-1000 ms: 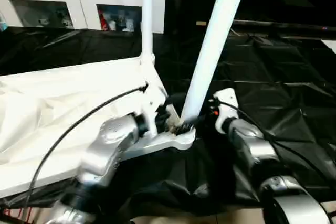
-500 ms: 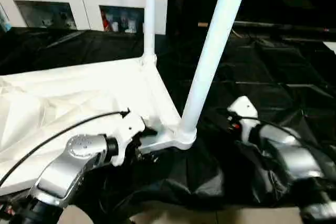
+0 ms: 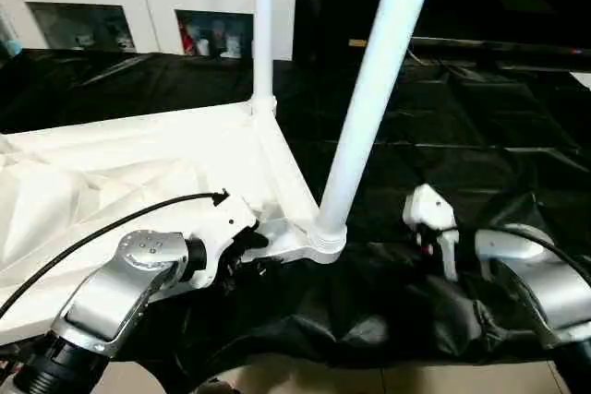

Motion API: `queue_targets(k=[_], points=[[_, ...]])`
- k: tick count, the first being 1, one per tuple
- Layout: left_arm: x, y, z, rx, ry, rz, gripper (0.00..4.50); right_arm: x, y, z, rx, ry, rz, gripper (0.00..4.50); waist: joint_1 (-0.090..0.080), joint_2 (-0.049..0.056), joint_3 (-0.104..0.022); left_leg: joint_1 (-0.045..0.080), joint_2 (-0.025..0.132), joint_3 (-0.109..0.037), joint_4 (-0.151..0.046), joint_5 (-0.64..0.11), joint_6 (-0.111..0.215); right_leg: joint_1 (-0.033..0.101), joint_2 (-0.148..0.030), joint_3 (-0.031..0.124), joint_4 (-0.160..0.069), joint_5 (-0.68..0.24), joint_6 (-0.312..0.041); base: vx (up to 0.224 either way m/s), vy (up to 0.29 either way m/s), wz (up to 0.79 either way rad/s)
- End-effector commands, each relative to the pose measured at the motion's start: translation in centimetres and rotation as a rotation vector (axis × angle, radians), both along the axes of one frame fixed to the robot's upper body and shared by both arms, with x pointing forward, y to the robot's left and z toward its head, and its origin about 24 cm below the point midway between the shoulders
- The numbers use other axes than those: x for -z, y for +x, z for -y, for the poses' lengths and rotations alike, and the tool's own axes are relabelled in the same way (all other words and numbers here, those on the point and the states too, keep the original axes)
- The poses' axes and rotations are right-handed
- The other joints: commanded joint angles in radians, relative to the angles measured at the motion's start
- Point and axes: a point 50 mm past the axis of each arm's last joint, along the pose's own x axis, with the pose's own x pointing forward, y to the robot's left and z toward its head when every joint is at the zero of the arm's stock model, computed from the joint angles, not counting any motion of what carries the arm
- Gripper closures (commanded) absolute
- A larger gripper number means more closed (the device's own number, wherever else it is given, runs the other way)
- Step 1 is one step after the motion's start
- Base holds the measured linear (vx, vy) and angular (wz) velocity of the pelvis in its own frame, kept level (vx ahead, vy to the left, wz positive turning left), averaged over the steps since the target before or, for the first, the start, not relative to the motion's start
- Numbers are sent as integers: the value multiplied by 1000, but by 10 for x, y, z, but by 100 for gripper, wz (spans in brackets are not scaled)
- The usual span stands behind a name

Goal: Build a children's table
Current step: Rotate table base

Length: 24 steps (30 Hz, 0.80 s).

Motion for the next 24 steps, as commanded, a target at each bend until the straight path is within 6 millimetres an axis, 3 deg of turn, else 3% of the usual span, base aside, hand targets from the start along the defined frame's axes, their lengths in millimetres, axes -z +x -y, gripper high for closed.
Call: queue_targets(k=[1, 4, 7, 10, 13, 14, 17, 20, 24], points=[[-2, 1, 1, 20, 6, -6, 275, -3, -2, 0, -12, -1, -3, 90, 3, 18, -58, 11, 13, -2, -70, -324, 0, 41, -33, 34, -83, -299, -162, 0, 0, 0], [0, -1, 0, 35, 12, -30, 299, -3, -3, 0, -11, -3, -7, 90, 2, 13, -57, 10, 12, -2, -69, -328, 0, 41, -33, 34, -84, -318, -156, 0, 0, 0], [1, 0, -1, 29, 15, -28, 344, -4, -3, 0, -10, -6, -10, 90, 1, 14, -57, 11, 12, -2, -69, -332, 0, 40, -34, 34, -86, -334, -151, 0, 0, 0], [1, 1, 0, 32, 9, -26, 348, -4, -4, 0, -10, -9, -12, 90, 1, 15, -57, 11, 13, -3, -70, -333, -1, 40, -34, 34, -87, -343, -144, 0, 0, 0], [3, 1, 1, 55, -6, -33, 381, -4, -3, 0, -9, -12, -10, 90, 1, 15, -58, 11, 12, -2, -69, -333, -2, 39, -34, 34, -87, -342, -145, 0, 0, 0], [4, 3, 2, 85, -17, -17, 388, -4, -3, -1, -10, -12, -9, 90, 1, 7, -58, 10, 12, -2, -69, -330, 2, 39, -34, 33, -90, -344, -143, 0, 0, 0], [6, 8, 6, 153, -19, 26, 427, -4, -2, -2, -15, -10, -8, 90, 4, 10, -58, 11, 10, -3, -69, -328, 6, 38, -35, 34, -93, -355, -134, 0, 0, 0], [5, 14, 10, 230, -28, 84, 439, -4, -2, -3, -17, -10, -6, 90, 7, 14, -60, 11, 13, -3, -70, -326, -1, 39, -37, 35, -88, -336, -135, 0, 0, 0], [0, 23, 17, 312, -29, 147, 445, -4, -3, -2, -14, -13, -3, 90, 13, 12, -61, 13, 13, -2, -70, -325, -2, 40, -40, 36, -88, -340, -134, 0, 0, 0]])
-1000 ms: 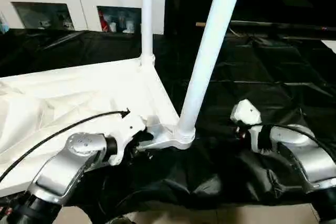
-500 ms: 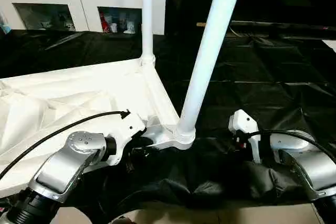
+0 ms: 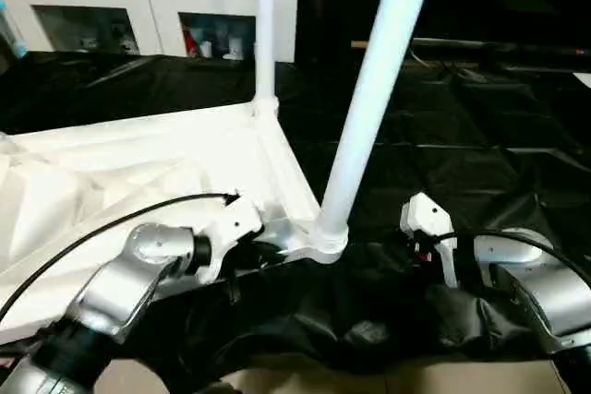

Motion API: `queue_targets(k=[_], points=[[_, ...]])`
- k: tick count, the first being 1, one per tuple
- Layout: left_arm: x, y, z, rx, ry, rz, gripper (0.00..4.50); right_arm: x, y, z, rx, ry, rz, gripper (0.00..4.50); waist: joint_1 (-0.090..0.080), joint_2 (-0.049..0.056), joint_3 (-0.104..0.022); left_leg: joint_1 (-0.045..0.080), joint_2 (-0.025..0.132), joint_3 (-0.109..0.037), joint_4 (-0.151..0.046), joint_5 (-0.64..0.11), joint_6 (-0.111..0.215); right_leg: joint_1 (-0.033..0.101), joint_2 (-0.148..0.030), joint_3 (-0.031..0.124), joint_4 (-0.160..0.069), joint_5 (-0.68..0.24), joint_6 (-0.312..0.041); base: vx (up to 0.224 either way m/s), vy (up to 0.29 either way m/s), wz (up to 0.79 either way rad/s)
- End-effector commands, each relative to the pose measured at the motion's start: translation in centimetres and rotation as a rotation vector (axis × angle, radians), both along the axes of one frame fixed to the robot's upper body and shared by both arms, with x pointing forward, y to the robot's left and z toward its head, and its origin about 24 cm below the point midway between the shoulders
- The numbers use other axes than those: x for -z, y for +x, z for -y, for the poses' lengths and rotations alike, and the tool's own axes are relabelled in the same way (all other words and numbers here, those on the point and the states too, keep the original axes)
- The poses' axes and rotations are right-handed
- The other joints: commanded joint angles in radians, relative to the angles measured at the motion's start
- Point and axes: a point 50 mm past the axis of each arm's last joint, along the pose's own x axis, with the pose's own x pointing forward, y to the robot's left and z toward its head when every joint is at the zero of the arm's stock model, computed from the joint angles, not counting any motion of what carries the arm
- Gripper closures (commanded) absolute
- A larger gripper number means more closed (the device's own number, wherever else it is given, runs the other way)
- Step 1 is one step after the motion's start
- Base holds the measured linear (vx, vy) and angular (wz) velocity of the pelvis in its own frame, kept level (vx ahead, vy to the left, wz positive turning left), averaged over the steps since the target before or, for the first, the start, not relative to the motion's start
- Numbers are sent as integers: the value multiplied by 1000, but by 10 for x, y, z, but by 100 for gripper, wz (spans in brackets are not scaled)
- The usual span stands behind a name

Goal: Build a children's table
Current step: Rotate table base

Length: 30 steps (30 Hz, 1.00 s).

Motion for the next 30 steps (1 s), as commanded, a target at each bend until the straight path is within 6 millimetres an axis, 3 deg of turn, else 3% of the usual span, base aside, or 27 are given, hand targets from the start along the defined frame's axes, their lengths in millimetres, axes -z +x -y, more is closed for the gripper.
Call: queue_targets(k=[1, 3, 6, 7, 9, 12, 15, 16, 18, 23, 24, 26, 30], points=[[-11, 10, 14, 102, -32, 85, 445, -4, 0, 2, 2, -4, 15, 90, 2, 10, -55, 14, 13, -1, -69, -328, -2, 37, -38, 36, -93, -351, -133, 0, 0, 0], [-16, 14, 20, 144, -55, 122, 445, -4, -1, 3, 5, -6, 16, 90, 11, 8, -57, 21, 15, 2, -66, -334, -6, 32, -38, 38, -93, -346, -135, 0, 0, 0], [-18, 15, 26, 205, -73, 148, 445, -4, -1, 3, 8, -6, 17, 90, 15, 5, -57, 12, 16, -1, -70, -321, -7, 40, -41, 36, -89, -337, -137, 0, 0, 0], [-18, 16, 30, 261, -86, 168, 445, -4, -1, 3, 10, -5, 19, 90, 16, 15, -58, 16, 16, 0, -69, -329, -10, 37, -41, 36, -93, -342, -135, 0, 0, 0], [-19, 16, 32, 299, -93, 186, 445, -4, -1, 3, 12, -4, 19, 90, 21, 9, -59, 15, 14, 1, -67, -320, -5, 39, -41, 37, -92, -329, -136, 0, 0, 0], [-16, 16, 33, 330, -86, 196, 445, -3, -1, 2, 17, -3, 21, 90, 34, 13, -62, 13, 19, 1, -66, -286, -4, 41, -45, 38, -83, -295, -145, 0, 0, 0], [-14, 18, 32, 346, -89, 201, 445, -3, -2, 2, 19, -3, 21, 90, 34, 13, -62, 10, 18, 1, -67, -274, -5, 44, -43, 37, -78, -260, -155, 0, 0, 0], [-14, 19, 31, 350, -91, 204, 445, -3, -2, 2, 21, -3, 21, 90, 35, 28, -63, 12, 18, 0, -66, -280, -8, 43, -45, 38, -77, -259, -159, 0, 0, 0], [-14, 21, 30, 330, -91, 213, 445, -3, -2, 3, 23, -4, 21, 90, 33, 18, -62, 11, 17, 1, -66, -287, -6, 45, -44, 37, -79, -263, -159, 0, 0, 0], [-7, 33, 18, 215, -41, 226, 445, -3, -1, 1, 26, -3, 22, 90, 34, 18, -60, 13, 16, 3, -65, -288, -4, 43, -44, 38, -84, -310, -142, 0, 0, 0], [-7, 33, 16, 199, -49, 220, 405, -3, 0, 1, 26, -2, 22, 90, 35, 17, -61, 12, 16, 3, -66, -288, -4, 44, -46, 37, -85, -319, -140, 0, 0, 0], [-9, 33, 13, 174, -69, 236, 393, -2, 0, 0, 26, -1, 23, 90, 32, 10, -60, 10, 17, 1, -67, -296, -4, 43, -48, 36, -87, -350, -131, 0, 0, 0], [-16, 29, 10, 79, -198, 217, 356, -2, -1, -1, 29, 2, 23, 90, 27, 13, -59, 6, 20, 0, -68, -290, -5, 44, -48, 35, -81, -322, -153, 0, 0, 0]])
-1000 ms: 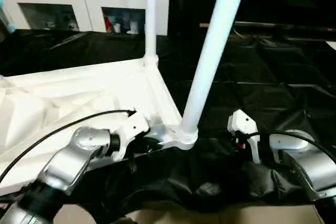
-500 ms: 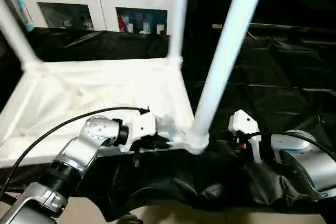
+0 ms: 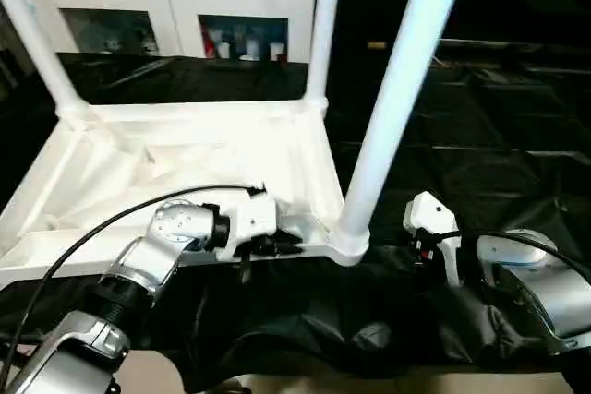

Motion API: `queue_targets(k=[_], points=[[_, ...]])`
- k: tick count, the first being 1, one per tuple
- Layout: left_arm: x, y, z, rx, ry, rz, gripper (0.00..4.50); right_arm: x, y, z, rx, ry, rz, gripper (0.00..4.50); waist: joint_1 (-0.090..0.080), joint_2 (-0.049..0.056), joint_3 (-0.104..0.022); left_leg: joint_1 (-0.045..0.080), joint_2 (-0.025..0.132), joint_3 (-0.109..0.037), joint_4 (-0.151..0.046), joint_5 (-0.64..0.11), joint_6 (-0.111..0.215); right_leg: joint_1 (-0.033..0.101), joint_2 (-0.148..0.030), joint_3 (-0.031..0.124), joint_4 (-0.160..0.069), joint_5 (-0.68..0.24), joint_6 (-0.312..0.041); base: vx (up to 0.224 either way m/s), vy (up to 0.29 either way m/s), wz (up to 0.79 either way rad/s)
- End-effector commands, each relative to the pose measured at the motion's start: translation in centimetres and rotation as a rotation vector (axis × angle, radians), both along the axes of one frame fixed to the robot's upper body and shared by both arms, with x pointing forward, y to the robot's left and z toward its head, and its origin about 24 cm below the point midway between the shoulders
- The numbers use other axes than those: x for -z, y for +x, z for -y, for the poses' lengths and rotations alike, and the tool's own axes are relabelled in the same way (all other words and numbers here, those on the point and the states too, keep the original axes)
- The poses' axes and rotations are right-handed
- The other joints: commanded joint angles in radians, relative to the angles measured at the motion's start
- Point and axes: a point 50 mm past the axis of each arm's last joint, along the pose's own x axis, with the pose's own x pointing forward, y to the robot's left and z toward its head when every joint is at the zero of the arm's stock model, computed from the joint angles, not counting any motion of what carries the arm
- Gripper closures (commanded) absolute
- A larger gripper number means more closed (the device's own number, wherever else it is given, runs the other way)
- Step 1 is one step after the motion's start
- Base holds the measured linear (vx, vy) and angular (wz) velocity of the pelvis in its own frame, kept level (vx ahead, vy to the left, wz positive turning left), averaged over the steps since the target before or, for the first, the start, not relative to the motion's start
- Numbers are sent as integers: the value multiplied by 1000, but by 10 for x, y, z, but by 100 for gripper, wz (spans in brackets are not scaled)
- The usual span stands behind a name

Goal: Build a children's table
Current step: Rotate table base

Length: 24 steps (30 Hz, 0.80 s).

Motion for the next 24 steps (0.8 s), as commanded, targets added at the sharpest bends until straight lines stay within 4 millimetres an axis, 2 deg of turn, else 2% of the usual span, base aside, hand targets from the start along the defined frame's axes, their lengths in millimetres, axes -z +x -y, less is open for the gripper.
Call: queue_targets(k=[1, 3, 6, 7, 8, 9, 10, 12, 13, 14, 17, 18, 19, 20, 21, 22, 23, 24], points=[[-10, -1, -3, -76, -110, -18, 351, -3, -1, -4, -9, 20, 12, 90, -4, -6, -63, 7, 19, 0, -66, -286, -4, 44, -46, 35, -77, -299, -165, 0, 0, 0], [-12, -8, -7, -166, -157, -35, 332, -3, -3, -6, -4, 32, 14, 90, -11, -2, -62, 6, 20, 0, -67, -293, -2, 43, -42, 35, -77, -277, -179, 0, 0, 0], [-7, -13, -14, -315, -107, -55, 308, -3, -5, -5, 14, 39, 22, 90, -22, 5, -61, 7, 18, 0, -66, -298, 4, 44, -36, 34, -78, -269, -170, 0, 0, 0], [-7, -13, -14, -315, -107, -55, 300, -3, -5, -5, 14, 39, 22, 90, -25, 2, -60, 7, 16, 0, -67, -304, 6, 44, -35, 34, -83, -292, -160, 0, 0, 0], [-4, -14, -17, -378, -76, -66, 300, -3, -5, -5, 31, 43, 33, 90, -26, 2, -59, 8, 14, 1, -67, -306, 7, 43, -34, 34, -86, -308, -154, 0, 0, 0], [-4, -16, -21, -459, -67, -80, 286, -3, -4, -4, 77, 54, 57, 90, -29, 3, -60, 10, 22, -1, -69, -311, -4, 43, -35, 36, -79, -299, -156, 0, 0, 0], [-5, -19, -24, -517, -79, -72, 267, -3, -3, -2, 130, 67, 74, 90, -32, 1, -56, 8, 18, 0, -69, -318, -2, 42, -34, 34, -86, -323, -152, 0, 0, 0], [-12, -27, -28, -617, -194, -59, 265, -3, -3, -1, 241, 96, 110, 90, -37, -2, -55, 6, 16, 0, -69, -321, -1, 39, -34, 33, -91, -351, -147, 0, 0, 0], [-16, -32, -30, -671, -266, -50, 265, -3, -3, 1, 323, 109, 126, 90, -40, -7, -55, 6, 15, 0, -69, -327, -1, 38, -33, 32, -94, -370, -139, 0, 0, 0], [-16, -32, -30, -671, -266, -50, 265, -3, -3, 1, 323, 109, 126, 90, -41, -5, -54, 6, 15, 0, -70, -333, 1, 37, -34, 32, -96, -382, -136, 0, 0, 0], [-20, -52, -37, -865, -424, -28, 265, 0, -10, 6, 569, 177, 172, 90, -48, -9, -49, 3, 13, -1, -72, -355, 4, 31, -28, 30, -104, -424, -105, 0, 0, 0], [-20, -52, -37, -865, -424, -28, 265, 0, -10, 6, 569, 177, 172, 90, -50, -9, -47, 3, 13, 0, -72, -369, 4, 28, -30, 30, -111, -453, -90, 0, 0, 0], [-13, -70, -40, -960, -420, -44, 265, 2, -18, 6, 670, 211, 204, 90, -50, -15, -50, 4, 13, -1, -72, -368, 2, 28, -30, 30, -112, -482, -67, 0, 0, 0], [-13, -70, -40, -960, -420, -44, 265, 2, -18, 6, 670, 211, 204, 90, -52, -14, -46, 0, 13, -1, -74, -369, 5, 25, -30, 31, -118, -497, -47, 0, 0, 0], [-11, -78, -41, -997, -444, -27, 265, 2, -21, 5, 725, 228, 216, 90, -52, -18, -45, 2, 11, -1, -74, -378, 4, 23, -26, 29, -122, -518, -32, 0, 0, 0], [-11, -81, -41, -1005, -467, -23, 265, 3, -22, 5, 744, 234, 218, 90, -53, -17, -46, 2, 9, -1, -72, -383, 3, 21, -27, 30, -122, -531, -22, 0, 0, 0], [-9, -84, -43, -1062, -489, -20, 265, 4, -24, 5, 776, 246, 225, 90, -57, -26, -43, 3, 6, -1, -72, -405, 0, 16, -25, 27, -131, -575, 3, 0, 0, 0], [-8, -86, -45, -1094, -499, -20, 265, 5, -25, 5, 792, 253, 228, 90, -55, -24, -43, 5, 7, -4, -72, -420, -6, 13, -27, 27, -133, -597, 19, 0, 0, 0]])
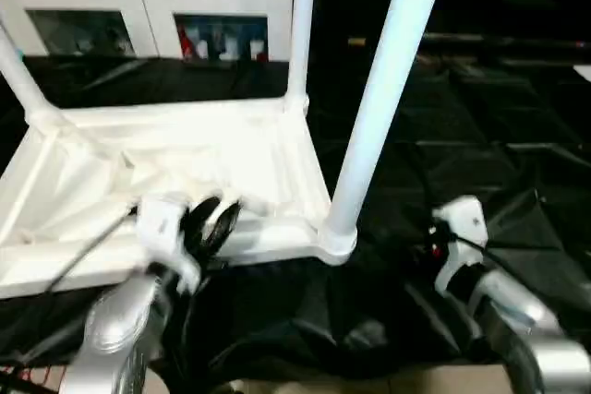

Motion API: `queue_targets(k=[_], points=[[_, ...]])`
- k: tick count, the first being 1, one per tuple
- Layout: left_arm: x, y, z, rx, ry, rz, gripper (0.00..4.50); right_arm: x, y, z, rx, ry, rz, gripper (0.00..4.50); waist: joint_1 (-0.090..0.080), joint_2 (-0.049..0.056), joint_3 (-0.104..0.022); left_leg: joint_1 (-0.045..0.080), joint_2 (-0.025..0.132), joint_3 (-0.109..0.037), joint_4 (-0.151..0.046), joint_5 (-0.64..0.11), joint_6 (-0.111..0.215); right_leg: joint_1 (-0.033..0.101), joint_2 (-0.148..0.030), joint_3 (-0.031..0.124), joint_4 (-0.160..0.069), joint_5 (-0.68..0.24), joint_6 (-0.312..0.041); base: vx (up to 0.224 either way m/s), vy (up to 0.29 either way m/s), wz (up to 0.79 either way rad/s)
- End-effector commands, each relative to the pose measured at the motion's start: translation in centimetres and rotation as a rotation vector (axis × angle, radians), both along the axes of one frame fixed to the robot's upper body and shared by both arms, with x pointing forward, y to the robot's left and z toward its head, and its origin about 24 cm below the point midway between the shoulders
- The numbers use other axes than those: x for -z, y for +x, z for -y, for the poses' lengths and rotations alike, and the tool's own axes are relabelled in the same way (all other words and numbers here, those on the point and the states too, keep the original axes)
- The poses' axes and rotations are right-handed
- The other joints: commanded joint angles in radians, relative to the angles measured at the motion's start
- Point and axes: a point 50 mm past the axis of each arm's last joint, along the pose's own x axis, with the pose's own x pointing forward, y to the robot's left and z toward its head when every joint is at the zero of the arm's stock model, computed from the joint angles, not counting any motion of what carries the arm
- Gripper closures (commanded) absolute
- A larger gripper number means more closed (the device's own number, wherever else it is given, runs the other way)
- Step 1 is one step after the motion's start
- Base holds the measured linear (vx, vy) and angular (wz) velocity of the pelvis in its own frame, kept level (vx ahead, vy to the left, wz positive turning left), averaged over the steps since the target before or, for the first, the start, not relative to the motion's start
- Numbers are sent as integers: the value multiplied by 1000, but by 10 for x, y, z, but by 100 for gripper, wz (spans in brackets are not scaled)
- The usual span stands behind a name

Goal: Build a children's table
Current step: Rotate table base

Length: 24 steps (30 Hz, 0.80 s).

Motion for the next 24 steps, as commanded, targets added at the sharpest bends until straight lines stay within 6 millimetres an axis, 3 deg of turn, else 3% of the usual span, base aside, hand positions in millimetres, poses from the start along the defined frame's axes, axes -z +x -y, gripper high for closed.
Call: queue_targets(k=[1, 3, 6, 7, 9, 10, 11, 12, 13, 14, 16, 20, 21, 22, 24], points=[[-8, -2, -4, -58, -21, 42, 265, -6, 0, 6, 65, -15, 47, 90, -7, -5, -37, 10, 5, -5, -68, -441, -11, 11, -27, 23, -132, -620, 27, 0, 0, 0], [-5, -8, -5, -67, -19, 27, 265, -4, -1, 6, 116, 17, 43, 90, -10, -15, -37, 12, 3, -8, -68, -470, -15, 9, -26, 20, -137, -642, 47, 0, 0, 0], [-1, -12, -2, -6, -25, -1, 265, -2, 0, 3, 123, 42, 45, 90, -15, -11, -36, 12, 6, -16, -77, -502, -24, 12, -24, 17, -138, -621, 49, 0, 0, 0], [1, -14, -3, -9, -9, -3, 265, -2, 0, 1, 115, 36, 47, 90, -17, -4, -37, 10, 7, -19, -81, -507, -28, 16, -25, 18, -137, -599, 46, 0, 0, 0], [3, -14, -6, -32, 0, -11, 265, -2, 0, 0, 112, 22, 54, 90, -26, -5, -38, 14, 11, -19, -85, -522, -32, 17, -22, 19, -136, -557, 32, 0, 0, 0], [4, -12, -9, -44, 36, -9, 265, -4, 0, 0, 118, 33, 58, 90, -27, 4, -38, 16, 12, -20, -87, -526, -34, 17, -21, 20, -133, -537, 24, 0, 0, 0], [3, -11, -10, -47, 41, -10, 265, -5, 0, 1, 128, 42, 64, 90, -32, 6, -37, 15, 11, -21, -88, -537, -33, 18, -20, 20, -133, -520, 17, 0, 0, 0], [2, -10, -10, -49, 41, -12, 265, -5, 0, 1, 136, 47, 68, 90, -35, 1, -37, 14, 11, -20, -88, -540, -31, 18, -21, 22, -134, -519, 13, 0, 0, 0], [1, -10, -11, -47, 29, -7, 265, -5, 0, 3, 142, 40, 75, 90, -36, 14, -37, 16, 10, -20, -88, -542, -33, 18, -24, 23, -133, -520, 7, 0, 0, 0], [-1, -9, -13, -55, 33, -3, 265, -5, 0, 3, 142, 32, 77, 90, -39, 8, -37, 15, 10, -18, -87, -541, -32, 18, -24, 24, -136, -518, 7, 0, 0, 0], [-3, -7, -15, -59, 20, -1, 265, -5, 0, 4, 133, 19, 79, 90, -45, 13, -38, 17, 8, -16, -83, -538, -29, 19, -22, 24, -135, -505, 0, 0, 0, 0], [-5, -4, -16, -91, 39, 33, 265, -5, -3, 7, 118, 13, 76, 90, -50, 9, -40, 12, 8, -14, -80, -500, -16, 21, -24, 27, -131, -508, -3, 0, 0, 0], [-7, -3, -18, -125, 57, 53, 265, -5, -3, 8, 122, 12, 73, 90, -50, 17, -40, 12, 9, -14, -81, -494, -15, 22, -23, 27, -131, -496, -8, 0, 0, 0], [-7, -1, -18, -151, 40, 58, 265, -5, -3, 9, 121, 13, 67, 62, -51, 23, -42, 11, 9, -14, -81, -488, -18, 23, -22, 28, -128, -474, -12, 0, 0, 0], [-9, 3, -19, -173, 42, 58, 265, -4, -2, 9, 108, -2, 62, 54, -51, 18, -45, 11, 10, -13, -80, -477, -17, 26, -22, 28, -125, -446, -23, 0, 0, 0]])
